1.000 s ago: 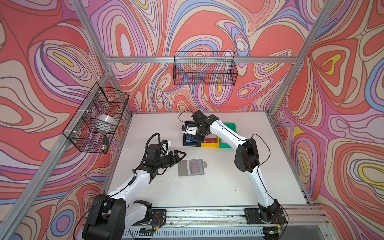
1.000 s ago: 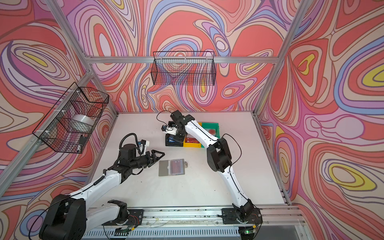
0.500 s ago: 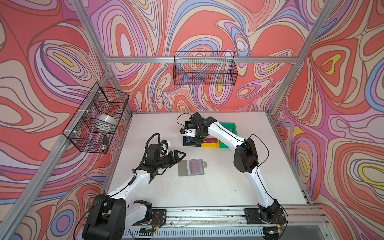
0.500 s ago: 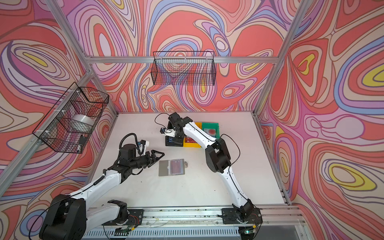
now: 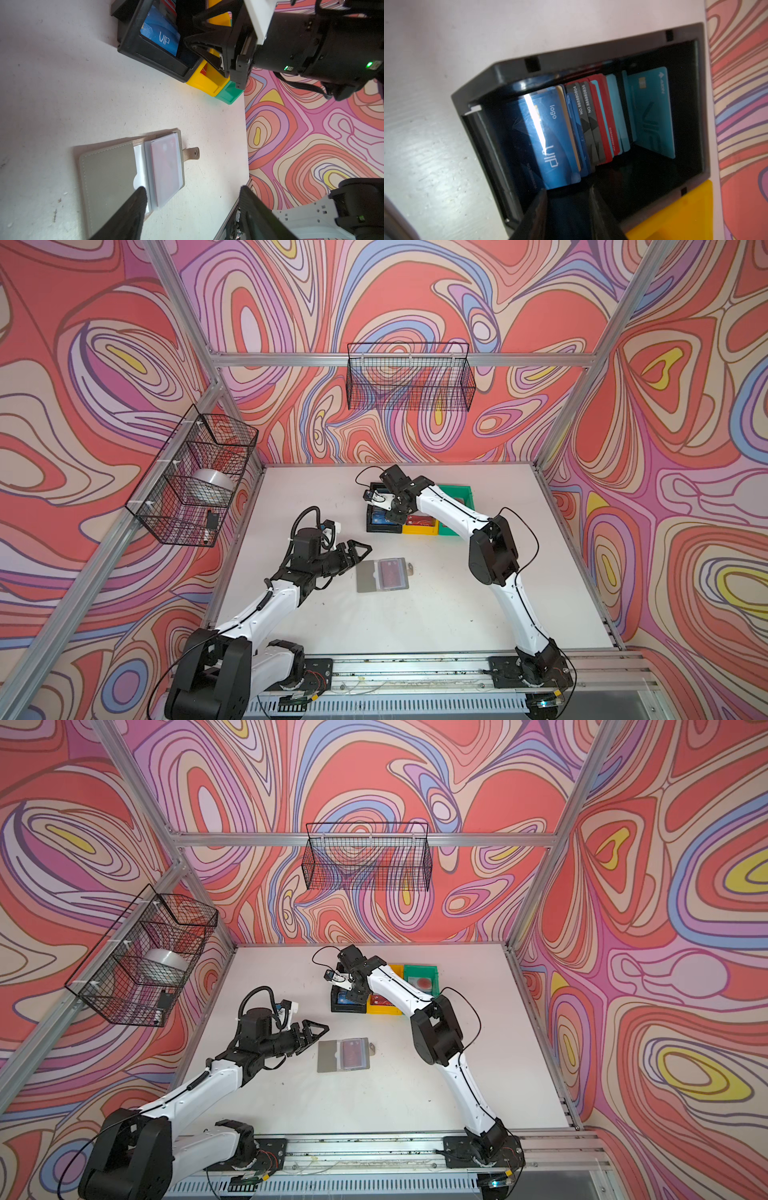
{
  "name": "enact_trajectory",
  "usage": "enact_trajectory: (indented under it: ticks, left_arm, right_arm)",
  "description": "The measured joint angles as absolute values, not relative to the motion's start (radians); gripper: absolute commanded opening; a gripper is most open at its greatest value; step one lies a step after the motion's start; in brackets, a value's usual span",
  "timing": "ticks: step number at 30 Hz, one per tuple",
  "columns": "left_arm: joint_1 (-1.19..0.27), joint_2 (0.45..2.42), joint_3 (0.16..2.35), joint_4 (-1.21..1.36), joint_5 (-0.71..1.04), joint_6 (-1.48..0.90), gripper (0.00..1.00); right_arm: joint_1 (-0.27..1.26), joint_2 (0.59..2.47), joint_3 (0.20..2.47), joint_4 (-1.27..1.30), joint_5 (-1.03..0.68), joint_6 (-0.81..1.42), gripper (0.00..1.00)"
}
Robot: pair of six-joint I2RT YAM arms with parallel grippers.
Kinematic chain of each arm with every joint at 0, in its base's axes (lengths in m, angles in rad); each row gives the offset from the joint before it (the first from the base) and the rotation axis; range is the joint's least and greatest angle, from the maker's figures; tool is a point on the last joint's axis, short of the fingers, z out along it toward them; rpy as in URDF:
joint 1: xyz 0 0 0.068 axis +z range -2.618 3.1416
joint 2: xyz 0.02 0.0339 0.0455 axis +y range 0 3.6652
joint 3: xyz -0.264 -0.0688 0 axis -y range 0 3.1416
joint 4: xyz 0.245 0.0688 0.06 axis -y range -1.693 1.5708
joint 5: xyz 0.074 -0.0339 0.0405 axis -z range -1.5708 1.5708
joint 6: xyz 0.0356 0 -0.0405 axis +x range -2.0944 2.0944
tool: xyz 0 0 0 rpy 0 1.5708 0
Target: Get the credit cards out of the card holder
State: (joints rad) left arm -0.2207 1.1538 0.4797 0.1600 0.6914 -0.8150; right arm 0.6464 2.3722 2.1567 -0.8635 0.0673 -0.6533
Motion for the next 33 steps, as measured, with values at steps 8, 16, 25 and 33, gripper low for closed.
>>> enact_trajectory:
  ticks: [8, 16, 25, 33]
  left_arm:
    - [-0.221, 1.182, 0.461, 0.161, 0.69, -0.812, 0.7]
    - [-0.221, 1.234, 0.429, 0.157, 0.673, -0.811, 0.63]
    - [-0.221, 1.364, 0.43, 0.157, 0.68, -0.812, 0.48]
    - [-0.221, 1.369, 0.43, 0.154, 0.676, -0.812, 0.36]
  right_arm:
    - [0.646, 2.192, 1.99, -0.834, -0.04, -0.488, 0.27]
    - [0.648, 1.811, 1.418, -0.648, -0.262, -0.211, 0.21]
    - [0.65, 1.764, 1.107, -0.417, -0.445, 0.047, 0.19]
    - [0.651, 1.839, 1.128, -0.324, -0.509, 0.101, 0.17]
